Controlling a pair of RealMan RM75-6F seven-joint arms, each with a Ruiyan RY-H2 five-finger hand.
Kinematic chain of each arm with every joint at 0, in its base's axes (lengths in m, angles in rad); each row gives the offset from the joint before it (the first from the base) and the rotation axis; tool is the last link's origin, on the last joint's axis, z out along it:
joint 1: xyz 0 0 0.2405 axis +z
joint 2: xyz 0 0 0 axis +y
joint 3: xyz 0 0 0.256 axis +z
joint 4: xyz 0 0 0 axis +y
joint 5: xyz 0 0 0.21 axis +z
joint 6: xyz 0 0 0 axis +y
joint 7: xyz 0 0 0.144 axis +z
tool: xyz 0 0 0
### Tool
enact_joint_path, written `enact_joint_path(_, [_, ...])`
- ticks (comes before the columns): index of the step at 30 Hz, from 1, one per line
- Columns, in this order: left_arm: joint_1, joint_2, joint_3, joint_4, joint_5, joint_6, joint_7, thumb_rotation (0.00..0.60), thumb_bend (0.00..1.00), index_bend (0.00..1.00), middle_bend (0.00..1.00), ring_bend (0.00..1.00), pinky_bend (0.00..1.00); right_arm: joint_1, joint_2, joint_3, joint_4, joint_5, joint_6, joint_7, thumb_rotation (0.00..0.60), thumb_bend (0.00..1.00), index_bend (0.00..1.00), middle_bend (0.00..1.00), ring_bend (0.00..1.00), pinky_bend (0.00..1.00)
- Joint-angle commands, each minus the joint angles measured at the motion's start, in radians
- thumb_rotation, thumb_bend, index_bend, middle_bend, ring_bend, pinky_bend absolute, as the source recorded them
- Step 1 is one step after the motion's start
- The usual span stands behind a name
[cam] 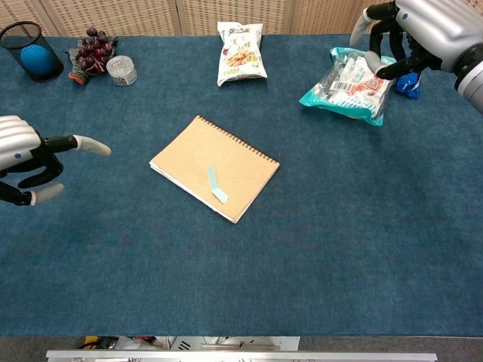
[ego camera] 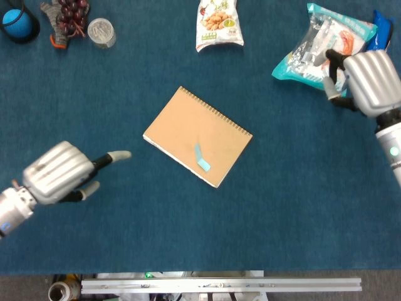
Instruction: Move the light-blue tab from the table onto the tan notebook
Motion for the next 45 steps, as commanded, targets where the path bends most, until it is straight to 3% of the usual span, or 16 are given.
enact_joint_path(1, [-0.077,-0.035,-0.003,-0.041,-0.017,-0.117,0.072,0.6,0.47,0.05,0.86,0.97,0.97,0.003,-0.001,0.014,0.009,0.011,-0.003,0.003,0.6,0.47,0.4,0.67,0.74,0.91])
enact_joint_path(6, [-0.13,-0.086,-0.021,-0.065,-0.069,-0.207,0.125,0.6,0.49,0.02,0.86,0.97,0.97,0.0,-0.01,0.023,0.044,0.018,-0.009,0.03,0.6,0.48,0.39,0.67,0.74,0.91])
enact_joint_path(12, [-0.188,-0.138,-0.033,-0.082,-0.118,-0.31,0.226,0.6,0.51,0.01,0.84,0.91,0.93,-0.004,-0.019,0.029,0.088,0.026,-0.025,0.063,0.6,0.48,0.38,0.67,0.78,0.91])
enact_joint_path(23, [-0.282,-0.238,-0.062,-0.106,-0.204,-0.427,0.332,0.6,0.54,0.01,0.86,0.95,0.92,-0.007,-0.031,0.039,0.135,0.023,-0.035,0.094,0.6,0.48,0.37,0.68,0.83,0.91])
enact_joint_path(30, [-0.329,-0.285,-0.09,-0.087,-0.33,-0.529,0.413,0.6,0.54,0.01,0.89,0.99,0.94,-0.019,-0.034,0.046,0.145,0.024,-0.023,0.11,0.6,0.49,0.36,0.7,0.87,0.91])
enact_joint_path(45, [-0.354,-0.32,-0.091,-0.056,-0.518,-0.57,0.518,0.6,0.54,0.03,0.9,0.99,0.95,-0.033,-0.039,0.048,0.164,0.021,-0.023,0.124,0.6,0.51,0.36,0.71,0.89,0.93])
